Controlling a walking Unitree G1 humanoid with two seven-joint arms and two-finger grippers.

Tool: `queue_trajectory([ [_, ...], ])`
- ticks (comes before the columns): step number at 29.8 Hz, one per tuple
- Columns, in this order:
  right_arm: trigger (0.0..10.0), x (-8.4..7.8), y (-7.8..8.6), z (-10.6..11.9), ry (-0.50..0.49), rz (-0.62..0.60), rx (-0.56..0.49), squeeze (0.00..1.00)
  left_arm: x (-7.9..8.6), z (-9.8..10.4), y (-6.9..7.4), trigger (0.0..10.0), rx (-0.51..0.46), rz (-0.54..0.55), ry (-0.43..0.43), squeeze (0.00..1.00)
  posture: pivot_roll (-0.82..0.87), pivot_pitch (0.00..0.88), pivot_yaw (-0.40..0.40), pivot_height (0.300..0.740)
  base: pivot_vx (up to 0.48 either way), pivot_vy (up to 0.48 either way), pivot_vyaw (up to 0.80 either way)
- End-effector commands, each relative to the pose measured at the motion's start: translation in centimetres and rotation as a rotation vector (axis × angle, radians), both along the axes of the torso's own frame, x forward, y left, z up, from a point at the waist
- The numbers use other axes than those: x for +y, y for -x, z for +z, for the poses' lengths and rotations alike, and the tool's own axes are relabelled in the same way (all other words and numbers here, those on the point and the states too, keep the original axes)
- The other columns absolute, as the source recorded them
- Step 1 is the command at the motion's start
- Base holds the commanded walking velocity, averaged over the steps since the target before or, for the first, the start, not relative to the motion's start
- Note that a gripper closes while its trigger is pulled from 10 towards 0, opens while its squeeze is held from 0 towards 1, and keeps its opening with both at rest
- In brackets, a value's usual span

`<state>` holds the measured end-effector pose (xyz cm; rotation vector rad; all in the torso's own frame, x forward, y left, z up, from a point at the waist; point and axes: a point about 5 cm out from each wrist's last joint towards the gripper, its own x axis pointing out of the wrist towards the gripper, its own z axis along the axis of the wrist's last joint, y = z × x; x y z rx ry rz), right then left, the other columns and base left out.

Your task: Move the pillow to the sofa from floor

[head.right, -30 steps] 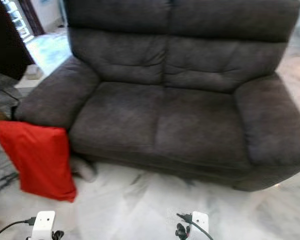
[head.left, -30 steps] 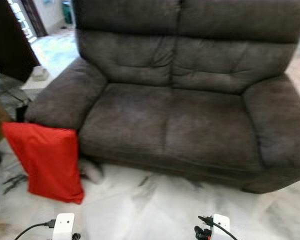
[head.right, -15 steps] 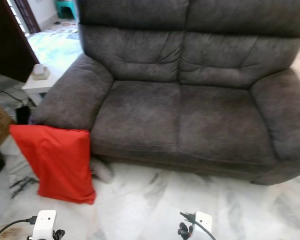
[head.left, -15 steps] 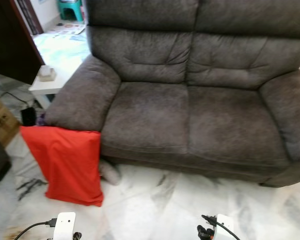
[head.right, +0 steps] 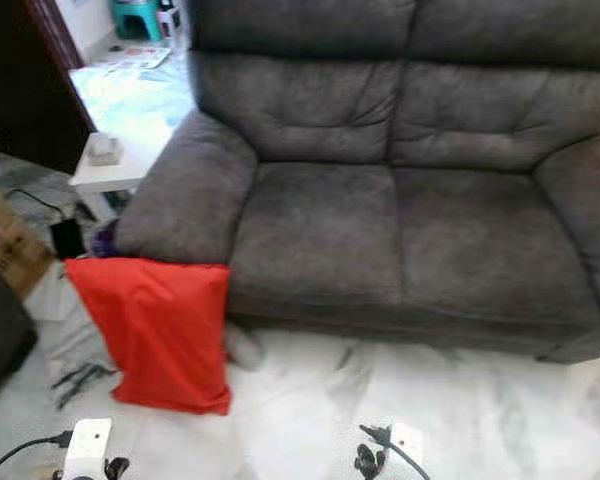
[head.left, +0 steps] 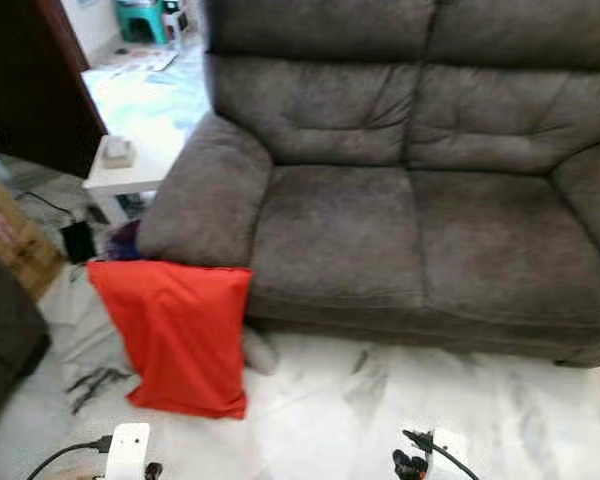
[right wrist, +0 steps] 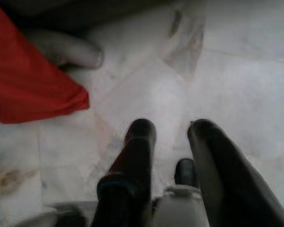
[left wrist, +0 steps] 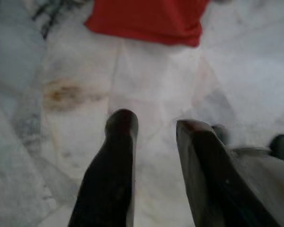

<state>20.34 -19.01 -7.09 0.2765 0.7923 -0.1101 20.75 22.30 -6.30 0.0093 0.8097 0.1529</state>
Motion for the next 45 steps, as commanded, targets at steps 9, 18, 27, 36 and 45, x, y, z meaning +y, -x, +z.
queue_trajectory([
  [9, 10.0, 0.4, 0.2, -0.2, -0.009, 0.001, 0.011, 0.00, 0.7, -0.4, 0.9, 10.0, 0.033, 0.021, 0.003, 0.00, 0.03, 0.160, 0.037, 0.740, 0.000, 0.480, 0.00],
  [18, 10.0, 0.4, 0.2, -0.2, -0.010, 0.008, 0.013, 0.00, 0.7, -0.4, 0.9, 10.0, 0.033, 0.024, 0.004, 0.00, 0.03, 0.155, 0.037, 0.740, 0.000, 0.480, 0.00],
  [27, 10.0, 0.4, 0.4, -0.3, 0.012, 0.014, 0.020, 0.00, 0.6, -0.3, 0.7, 10.0, 0.022, -0.002, -0.017, 0.00, 0.04, 0.151, 0.038, 0.740, 0.000, 0.000, 0.00],
  [36, 10.0, -0.2, 0.2, -0.2, 0.029, -0.021, 0.016, 0.00, 0.1, -0.2, 0.4, 10.0, 0.015, -0.004, 0.007, 0.00, 0.03, 0.141, 0.033, 0.740, 0.000, 0.000, 0.00],
  [45, 10.0, -1.0, 0.2, 0.0, 0.107, -0.019, 0.033, 0.00, 0.1, -0.3, 0.4, 10.0, 0.013, 0.005, 0.009, 0.00, 0.03, 0.141, 0.026, 0.740, 0.030, 0.000, 0.00],
])
